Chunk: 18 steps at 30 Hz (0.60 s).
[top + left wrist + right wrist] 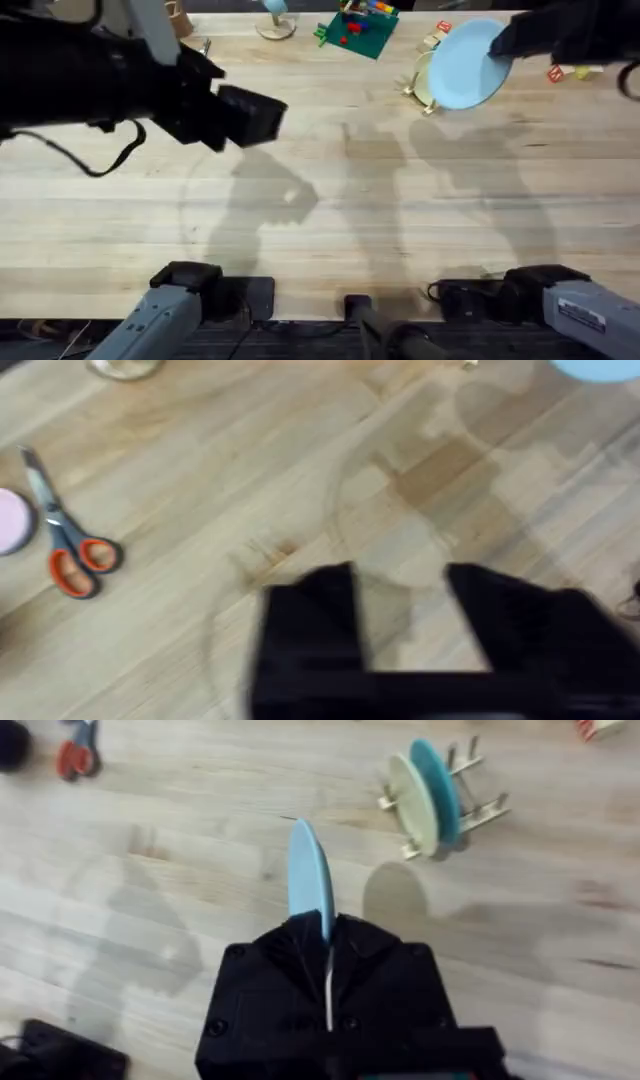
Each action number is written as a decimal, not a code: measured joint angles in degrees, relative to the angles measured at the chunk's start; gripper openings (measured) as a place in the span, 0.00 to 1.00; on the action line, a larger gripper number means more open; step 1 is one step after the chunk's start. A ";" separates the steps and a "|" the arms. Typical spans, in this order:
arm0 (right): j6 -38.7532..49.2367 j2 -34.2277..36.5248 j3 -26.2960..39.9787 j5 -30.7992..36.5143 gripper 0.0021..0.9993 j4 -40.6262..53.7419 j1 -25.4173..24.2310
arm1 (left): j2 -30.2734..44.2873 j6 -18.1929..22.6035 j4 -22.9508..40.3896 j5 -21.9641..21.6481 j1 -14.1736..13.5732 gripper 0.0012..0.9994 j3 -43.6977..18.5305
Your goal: Pick up the plates from the table one by one and place each into a slot on the dish rack.
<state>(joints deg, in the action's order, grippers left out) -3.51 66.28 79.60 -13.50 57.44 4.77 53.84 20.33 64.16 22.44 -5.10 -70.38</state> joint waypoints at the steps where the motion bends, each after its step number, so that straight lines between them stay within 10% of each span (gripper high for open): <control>1: 1.75 1.04 1.51 0.16 0.03 0.93 -0.49 | -0.61 -0.15 0.04 -0.15 0.00 0.98 -0.01; 18: 21.90 18.59 22.39 8.10 0.03 7.79 -1.68 | -4.04 -2.37 0.57 -2.36 0.00 1.00 -0.08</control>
<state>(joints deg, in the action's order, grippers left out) 18.39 84.87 101.99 -5.40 65.23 3.09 49.80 17.96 64.73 20.08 -5.10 -70.46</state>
